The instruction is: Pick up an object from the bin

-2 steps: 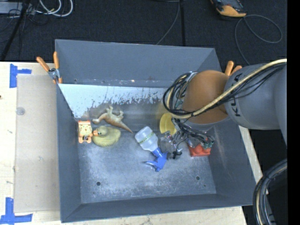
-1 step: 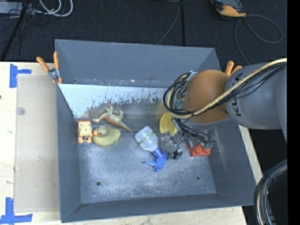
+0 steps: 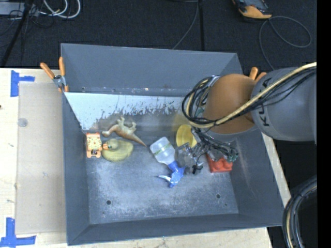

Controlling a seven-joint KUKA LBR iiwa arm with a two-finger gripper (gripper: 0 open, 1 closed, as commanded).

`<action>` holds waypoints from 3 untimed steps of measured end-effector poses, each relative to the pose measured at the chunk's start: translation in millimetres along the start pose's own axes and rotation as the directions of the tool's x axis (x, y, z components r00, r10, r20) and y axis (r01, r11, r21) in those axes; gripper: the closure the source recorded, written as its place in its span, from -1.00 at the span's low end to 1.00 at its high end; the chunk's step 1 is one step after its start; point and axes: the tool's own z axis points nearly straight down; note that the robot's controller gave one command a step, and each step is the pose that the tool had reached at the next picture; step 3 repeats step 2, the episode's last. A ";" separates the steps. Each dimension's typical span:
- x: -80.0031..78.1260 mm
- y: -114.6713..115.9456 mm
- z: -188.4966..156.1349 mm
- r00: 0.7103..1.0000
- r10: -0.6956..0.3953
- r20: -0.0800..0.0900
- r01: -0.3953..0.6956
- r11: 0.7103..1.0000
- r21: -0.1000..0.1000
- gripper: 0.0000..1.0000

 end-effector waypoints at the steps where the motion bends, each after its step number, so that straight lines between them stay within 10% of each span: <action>1: -1.1 -0.3 -10.8 1.000 0.000 0.004 0.000 1.000 0.002 1.00; 3: -1.7 -0.2 -15.6 1.000 0.000 0.005 0.000 1.000 0.003 1.00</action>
Offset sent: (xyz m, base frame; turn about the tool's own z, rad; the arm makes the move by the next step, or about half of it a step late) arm 0.0001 0.0000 0.0215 0.0000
